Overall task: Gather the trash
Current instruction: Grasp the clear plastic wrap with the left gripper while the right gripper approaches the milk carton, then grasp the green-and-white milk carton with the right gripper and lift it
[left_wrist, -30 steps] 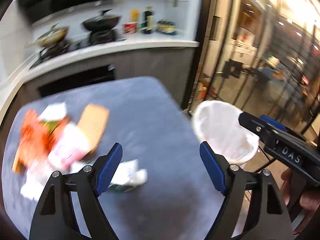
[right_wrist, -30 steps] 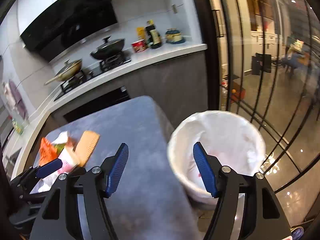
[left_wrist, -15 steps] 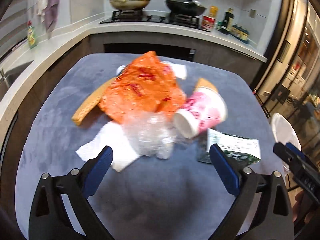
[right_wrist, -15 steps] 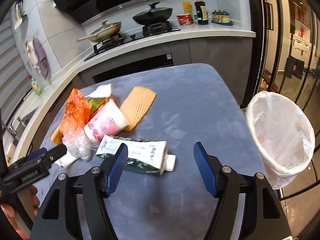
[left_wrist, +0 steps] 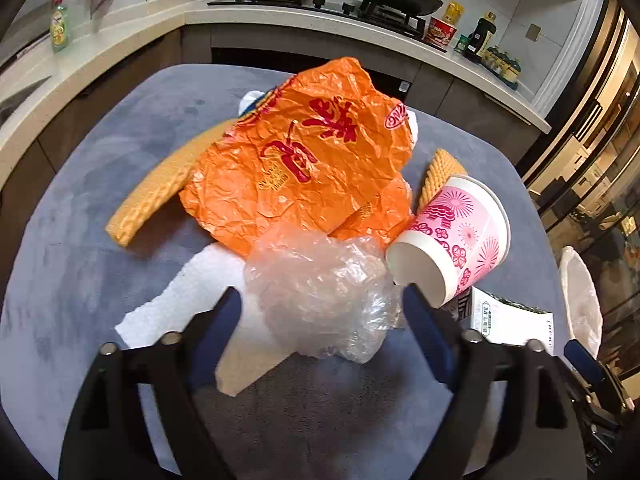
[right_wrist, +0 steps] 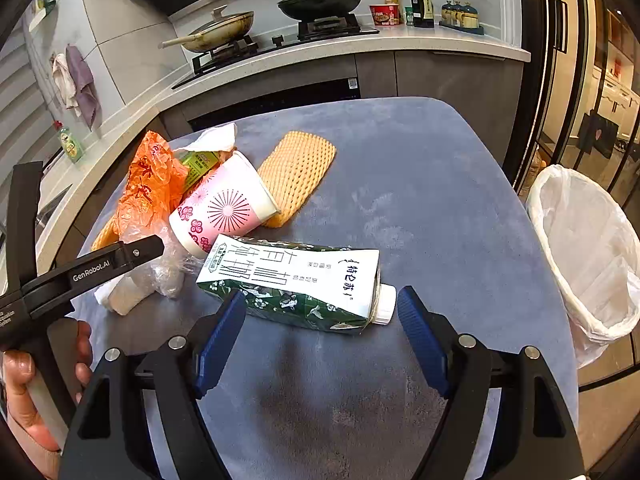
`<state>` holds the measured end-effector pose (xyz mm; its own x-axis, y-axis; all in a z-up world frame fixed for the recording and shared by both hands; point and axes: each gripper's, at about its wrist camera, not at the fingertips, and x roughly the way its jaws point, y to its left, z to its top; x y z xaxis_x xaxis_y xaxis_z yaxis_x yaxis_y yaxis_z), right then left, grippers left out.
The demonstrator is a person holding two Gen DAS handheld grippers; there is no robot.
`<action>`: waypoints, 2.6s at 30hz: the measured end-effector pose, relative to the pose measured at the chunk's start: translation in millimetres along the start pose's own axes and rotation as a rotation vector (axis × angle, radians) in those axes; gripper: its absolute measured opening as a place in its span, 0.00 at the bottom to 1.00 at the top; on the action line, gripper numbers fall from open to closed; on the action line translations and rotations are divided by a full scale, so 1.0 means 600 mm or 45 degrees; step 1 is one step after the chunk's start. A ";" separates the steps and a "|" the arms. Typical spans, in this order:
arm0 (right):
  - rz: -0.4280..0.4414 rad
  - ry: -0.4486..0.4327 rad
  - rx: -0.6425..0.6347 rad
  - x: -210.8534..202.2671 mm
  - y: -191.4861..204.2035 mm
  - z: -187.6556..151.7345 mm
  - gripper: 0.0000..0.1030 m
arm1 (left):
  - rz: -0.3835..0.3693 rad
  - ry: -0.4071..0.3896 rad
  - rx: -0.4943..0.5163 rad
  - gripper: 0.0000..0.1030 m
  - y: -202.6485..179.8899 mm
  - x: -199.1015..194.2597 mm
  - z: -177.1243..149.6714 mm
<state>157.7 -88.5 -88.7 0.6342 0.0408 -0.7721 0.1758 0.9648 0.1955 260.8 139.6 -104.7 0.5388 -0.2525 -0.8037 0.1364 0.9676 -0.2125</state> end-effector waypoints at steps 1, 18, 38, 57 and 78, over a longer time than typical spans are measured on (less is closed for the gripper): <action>0.001 0.004 0.003 0.002 -0.001 0.000 0.73 | -0.013 0.003 0.003 0.56 0.000 0.000 -0.001; 0.027 0.050 0.090 0.050 0.012 0.011 0.85 | -0.032 -0.087 0.090 0.28 -0.018 -0.075 -0.020; 0.025 -0.033 -0.026 0.029 0.003 0.088 0.92 | 0.013 -0.014 0.108 0.28 0.007 -0.074 -0.057; 0.156 0.222 -0.312 0.029 0.044 -0.039 0.74 | 0.011 0.022 0.153 0.28 -0.024 -0.079 -0.093; 0.204 0.126 -0.673 0.043 0.061 0.008 0.60 | 0.033 0.037 0.178 0.28 -0.040 -0.083 -0.103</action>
<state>184.0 -53.5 -98.3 0.5435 0.1969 -0.8160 -0.3345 0.9424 0.0045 179.2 128.3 -93.9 0.5195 -0.2251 -0.8243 0.2378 0.9647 -0.1135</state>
